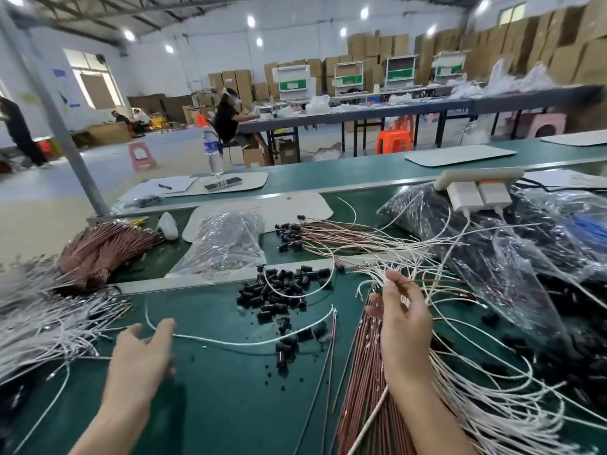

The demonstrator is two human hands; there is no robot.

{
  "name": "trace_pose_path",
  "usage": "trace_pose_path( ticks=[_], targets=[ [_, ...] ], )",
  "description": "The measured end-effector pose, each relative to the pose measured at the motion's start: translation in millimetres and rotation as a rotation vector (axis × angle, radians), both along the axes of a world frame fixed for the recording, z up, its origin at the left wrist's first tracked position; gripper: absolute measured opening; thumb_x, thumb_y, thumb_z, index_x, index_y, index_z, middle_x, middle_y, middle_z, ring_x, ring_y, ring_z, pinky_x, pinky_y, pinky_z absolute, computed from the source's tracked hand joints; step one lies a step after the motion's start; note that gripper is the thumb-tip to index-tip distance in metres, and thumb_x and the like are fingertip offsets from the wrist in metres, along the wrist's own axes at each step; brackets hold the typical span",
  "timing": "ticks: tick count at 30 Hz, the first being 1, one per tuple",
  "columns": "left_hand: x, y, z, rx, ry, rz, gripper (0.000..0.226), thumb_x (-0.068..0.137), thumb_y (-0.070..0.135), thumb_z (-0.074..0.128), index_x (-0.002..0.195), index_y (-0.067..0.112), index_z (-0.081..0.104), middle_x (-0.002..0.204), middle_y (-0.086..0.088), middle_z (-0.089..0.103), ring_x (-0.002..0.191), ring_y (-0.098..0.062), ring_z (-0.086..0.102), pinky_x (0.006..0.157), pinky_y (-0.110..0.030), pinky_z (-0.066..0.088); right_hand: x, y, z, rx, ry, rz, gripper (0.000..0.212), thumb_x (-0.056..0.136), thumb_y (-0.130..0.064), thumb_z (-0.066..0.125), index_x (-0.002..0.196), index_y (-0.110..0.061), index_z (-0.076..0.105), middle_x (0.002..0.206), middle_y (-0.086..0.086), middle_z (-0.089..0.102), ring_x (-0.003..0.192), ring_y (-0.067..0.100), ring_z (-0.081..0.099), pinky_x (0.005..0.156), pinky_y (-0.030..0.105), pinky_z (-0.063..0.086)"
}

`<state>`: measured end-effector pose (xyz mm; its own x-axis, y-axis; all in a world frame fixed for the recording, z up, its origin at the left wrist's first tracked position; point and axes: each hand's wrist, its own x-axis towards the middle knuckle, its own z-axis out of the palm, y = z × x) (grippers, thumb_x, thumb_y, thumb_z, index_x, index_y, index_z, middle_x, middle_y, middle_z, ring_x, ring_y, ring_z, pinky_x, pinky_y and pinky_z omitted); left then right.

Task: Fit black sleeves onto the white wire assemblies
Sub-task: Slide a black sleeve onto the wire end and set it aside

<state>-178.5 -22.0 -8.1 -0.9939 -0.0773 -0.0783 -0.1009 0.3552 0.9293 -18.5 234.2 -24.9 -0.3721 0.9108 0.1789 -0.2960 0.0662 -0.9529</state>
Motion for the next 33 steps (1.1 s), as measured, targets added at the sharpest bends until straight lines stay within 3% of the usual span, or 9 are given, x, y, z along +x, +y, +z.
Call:
trace_pose_path(
  ticks=[2, 4, 6, 9, 13, 17, 22, 29, 33],
  targets=[
    [26.8, 8.8, -3.7, -0.21, 0.234, -0.045, 0.048, 0.098, 0.029, 0.062, 0.139, 0.009, 0.047, 0.094, -0.004, 0.065, 0.088, -0.026, 0.065, 0.082, -0.042, 0.052, -1.5, -1.8, 0.1, -0.003, -0.002, 0.051, 0.016, 0.104, -0.021, 0.053, 0.111, -0.028, 0.065, 0.102, 0.005, 0.068, 0.077, 0.009, 0.068, 0.069, 0.025, 0.057],
    [55.4, 32.0, -0.3, -0.256, 0.432, -0.258, 0.034, 0.097, 0.029, 0.061, 0.13, 0.023, 0.056, 0.092, 0.011, 0.062, 0.083, -0.001, 0.062, 0.073, -0.021, 0.048, -2.7, -2.1, 0.4, -0.005, -0.008, 0.077, 0.015, 0.102, -0.019, 0.056, 0.11, -0.025, 0.068, 0.096, 0.0, 0.071, 0.077, 0.011, 0.07, 0.069, 0.023, 0.058],
    [70.9, 62.5, -3.9, -0.355, 0.561, -0.461, 0.026, 0.098, 0.031, 0.057, 0.123, 0.028, 0.059, 0.099, 0.018, 0.058, 0.091, 0.009, 0.056, 0.075, -0.009, 0.045, -3.4, -1.9, 1.1, -0.015, -0.019, 0.101, 0.014, 0.101, -0.018, 0.059, 0.108, -0.024, 0.069, 0.091, -0.009, 0.072, 0.077, 0.01, 0.071, 0.066, 0.022, 0.058],
    [76.5, 104.5, -13.9, -0.571, 0.682, -0.582, 0.031, 0.103, 0.042, 0.043, 0.13, 0.032, 0.054, 0.119, 0.017, 0.051, 0.108, 0.002, 0.045, 0.095, -0.014, 0.033, -3.0, -1.8, 0.5, -0.017, -0.054, 0.136, 0.013, 0.1, -0.015, 0.06, 0.106, -0.021, 0.07, 0.085, -0.02, 0.071, 0.073, 0.004, 0.069, 0.061, 0.019, 0.056],
    [75.2, 125.3, -32.0, -0.761, 0.678, -0.572, 0.028, 0.106, 0.046, 0.036, 0.125, 0.037, 0.054, 0.116, 0.015, 0.048, 0.108, -0.008, 0.041, 0.088, -0.024, 0.031, -2.0, -0.9, -1.5, -0.004, -0.082, 0.173, 0.009, 0.099, -0.018, 0.063, 0.103, -0.021, 0.07, 0.086, -0.014, 0.071, 0.072, 0.007, 0.069, 0.06, 0.02, 0.056],
    [72.1, 121.4, -40.0, -0.433, 0.724, -0.578, 0.018, 0.1, 0.036, 0.056, 0.111, 0.034, 0.07, 0.098, 0.022, 0.047, 0.094, -0.002, 0.041, 0.08, -0.023, 0.027, -3.2, 1.1, -3.1, -0.064, -0.085, 0.224, 0.006, 0.096, -0.018, 0.066, 0.1, -0.02, 0.071, 0.084, -0.007, 0.074, 0.069, 0.01, 0.07, 0.059, 0.021, 0.055],
    [70.8, 113.0, -36.2, -0.053, 0.708, -0.623, 0.025, 0.093, 0.038, 0.057, 0.111, 0.036, 0.073, 0.098, 0.023, 0.056, 0.097, -0.01, 0.059, 0.077, -0.031, 0.051, -4.7, -0.5, -1.4, -0.257, -0.042, 0.409, 0.025, 0.079, -0.027, 0.072, 0.102, -0.017, 0.075, 0.085, 0.001, 0.077, 0.07, 0.011, 0.071, 0.059, 0.02, 0.055],
    [77.2, 117.5, -31.8, 0.032, 0.739, -0.642, 0.027, 0.093, 0.044, 0.053, 0.108, 0.034, 0.073, 0.096, 0.02, 0.055, 0.09, -0.013, 0.06, 0.07, -0.019, 0.046, 0.0, -4.9, 4.1, -0.377, 0.075, 0.711, 0.02, 0.083, -0.024, 0.069, 0.097, -0.019, 0.081, 0.091, 0.004, 0.074, 0.073, 0.014, 0.069, 0.063, 0.026, 0.058],
    [76.7, 115.8, -33.1, 0.044, 0.704, -0.663, 0.023, 0.095, 0.036, 0.056, 0.108, 0.029, 0.074, 0.097, 0.017, 0.056, 0.092, -0.015, 0.061, 0.071, -0.023, 0.05, 2.1, -6.7, 7.5, -0.397, 0.125, 0.783, 0.016, 0.084, -0.024, 0.067, 0.093, -0.021, 0.08, 0.092, 0.003, 0.072, 0.076, 0.014, 0.068, 0.068, 0.029, 0.059]
  ],
)
